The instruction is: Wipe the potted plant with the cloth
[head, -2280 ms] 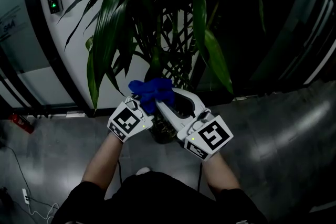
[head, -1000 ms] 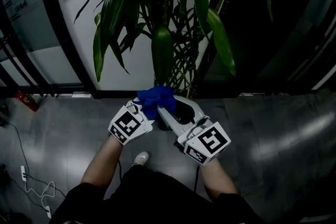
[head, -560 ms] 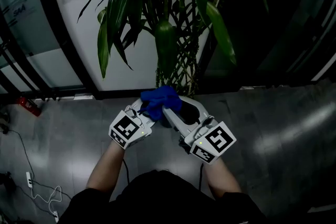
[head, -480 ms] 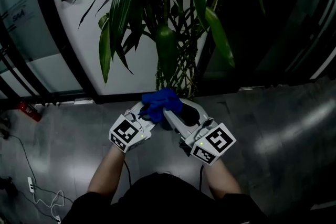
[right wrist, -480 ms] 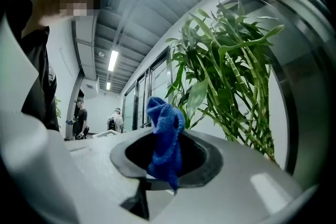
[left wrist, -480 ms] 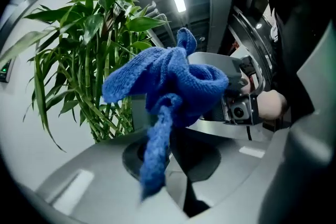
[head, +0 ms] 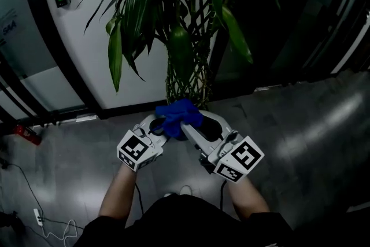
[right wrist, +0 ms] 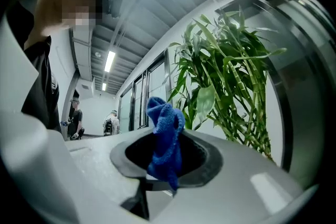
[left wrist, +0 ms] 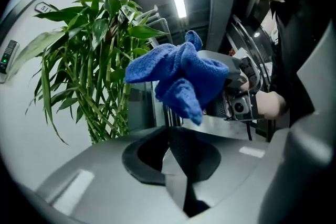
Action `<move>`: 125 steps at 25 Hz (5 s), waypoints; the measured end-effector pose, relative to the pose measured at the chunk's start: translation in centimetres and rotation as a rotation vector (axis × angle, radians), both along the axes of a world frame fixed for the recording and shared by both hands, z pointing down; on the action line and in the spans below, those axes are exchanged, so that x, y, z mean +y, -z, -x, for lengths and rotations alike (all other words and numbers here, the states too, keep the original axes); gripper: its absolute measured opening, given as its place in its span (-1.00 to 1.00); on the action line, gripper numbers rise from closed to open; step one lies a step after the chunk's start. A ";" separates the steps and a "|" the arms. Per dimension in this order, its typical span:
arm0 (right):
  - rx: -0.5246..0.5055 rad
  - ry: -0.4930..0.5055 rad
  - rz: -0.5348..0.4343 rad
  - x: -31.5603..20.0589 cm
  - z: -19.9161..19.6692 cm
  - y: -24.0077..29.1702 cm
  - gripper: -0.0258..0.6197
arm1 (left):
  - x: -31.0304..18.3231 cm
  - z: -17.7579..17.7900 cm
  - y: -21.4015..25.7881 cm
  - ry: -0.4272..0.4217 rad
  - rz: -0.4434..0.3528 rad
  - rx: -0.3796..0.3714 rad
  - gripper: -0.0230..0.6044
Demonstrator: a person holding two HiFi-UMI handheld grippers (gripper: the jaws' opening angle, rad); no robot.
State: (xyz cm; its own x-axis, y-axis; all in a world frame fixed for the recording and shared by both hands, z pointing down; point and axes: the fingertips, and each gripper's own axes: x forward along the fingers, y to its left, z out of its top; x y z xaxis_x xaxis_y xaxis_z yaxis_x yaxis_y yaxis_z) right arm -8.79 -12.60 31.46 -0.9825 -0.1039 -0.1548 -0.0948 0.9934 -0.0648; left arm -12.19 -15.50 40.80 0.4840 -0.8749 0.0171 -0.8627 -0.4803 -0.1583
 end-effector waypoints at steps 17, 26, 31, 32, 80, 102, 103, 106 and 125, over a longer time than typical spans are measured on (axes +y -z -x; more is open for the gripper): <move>-0.012 -0.011 -0.080 -1.8 -3.8 0.6 -0.58 | -2.1 -3.5 0.7 -0.008 -0.008 -0.053 -0.86; -0.025 0.103 -0.089 -13.4 -10.3 0.9 -0.58 | -11.6 -7.2 2.9 0.178 -0.059 -0.049 -0.86; -0.044 0.150 -0.136 -19.3 -12.8 3.1 -0.58 | -15.4 -9.0 4.2 0.284 -0.073 -0.054 -0.86; -0.046 0.159 -0.154 -20.1 -13.1 3.6 -0.58 | -15.9 -9.1 4.4 0.307 -0.071 -0.066 -0.86; -0.250 0.335 -0.295 -19.7 -3.7 16.3 -0.58 | -20.5 -7.7 11.1 0.347 -0.126 -0.231 -0.86; -0.139 0.359 -0.231 -18.7 -3.9 9.8 -0.58 | -19.7 -7.4 8.6 0.371 -0.098 -0.189 -0.86; -0.132 0.359 -0.227 -18.7 -3.9 9.4 -0.58 | -19.7 -7.3 8.3 0.372 -0.092 -0.188 -0.86; -0.106 0.355 -0.205 -19.0 -3.8 7.9 -0.58 | -19.8 -7.1 7.3 0.382 -0.069 -0.194 -0.86; -0.050 0.395 -0.096 -18.8 -4.2 3.6 -0.58 | -18.7 -7.8 5.5 0.385 -0.034 -0.138 -0.86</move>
State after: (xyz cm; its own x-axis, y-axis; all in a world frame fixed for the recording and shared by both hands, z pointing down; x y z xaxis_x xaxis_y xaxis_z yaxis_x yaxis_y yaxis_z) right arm -4.64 -31.43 27.84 -0.9349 0.2971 -0.1939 0.2960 0.9545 0.0354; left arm -4.41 -34.17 35.31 0.1163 -0.9928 0.0271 -0.9481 -0.1191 -0.2949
